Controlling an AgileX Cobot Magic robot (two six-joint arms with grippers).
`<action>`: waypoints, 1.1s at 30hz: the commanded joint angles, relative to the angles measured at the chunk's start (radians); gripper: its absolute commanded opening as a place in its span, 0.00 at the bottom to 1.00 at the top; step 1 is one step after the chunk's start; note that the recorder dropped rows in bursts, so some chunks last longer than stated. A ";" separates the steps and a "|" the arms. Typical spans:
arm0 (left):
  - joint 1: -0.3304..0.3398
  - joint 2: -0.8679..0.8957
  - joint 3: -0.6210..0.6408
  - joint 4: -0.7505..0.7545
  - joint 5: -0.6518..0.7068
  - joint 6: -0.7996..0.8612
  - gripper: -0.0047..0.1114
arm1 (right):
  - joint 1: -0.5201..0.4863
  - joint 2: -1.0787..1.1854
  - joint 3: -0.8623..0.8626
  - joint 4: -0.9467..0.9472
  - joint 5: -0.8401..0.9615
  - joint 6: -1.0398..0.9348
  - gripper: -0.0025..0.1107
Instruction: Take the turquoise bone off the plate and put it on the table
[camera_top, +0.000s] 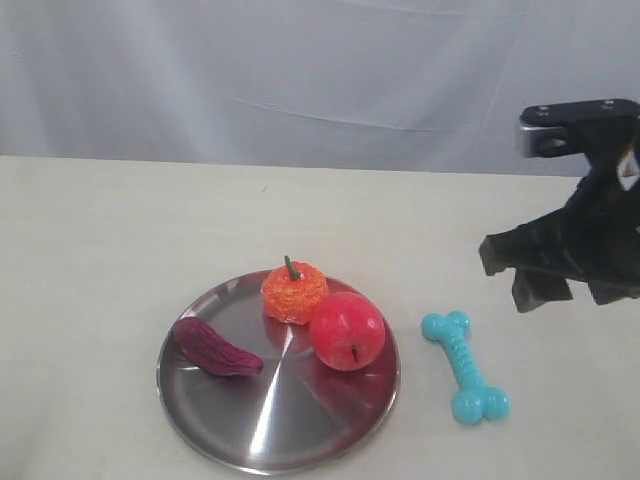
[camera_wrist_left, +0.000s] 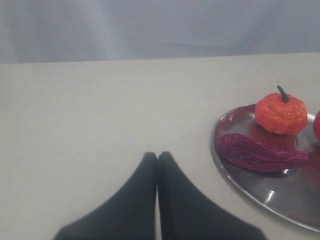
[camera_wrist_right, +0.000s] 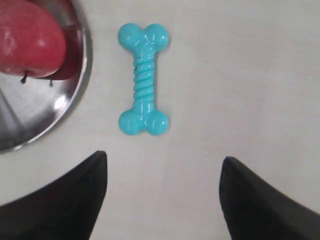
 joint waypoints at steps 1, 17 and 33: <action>-0.002 -0.001 0.003 0.001 -0.001 -0.001 0.04 | 0.102 -0.202 0.068 -0.009 0.069 0.032 0.56; -0.002 -0.001 0.003 0.001 -0.001 -0.001 0.04 | 0.478 -0.719 0.353 -0.007 0.129 0.273 0.37; -0.002 -0.001 0.003 0.001 -0.001 -0.001 0.04 | 0.478 -0.728 0.355 -0.058 0.091 0.274 0.02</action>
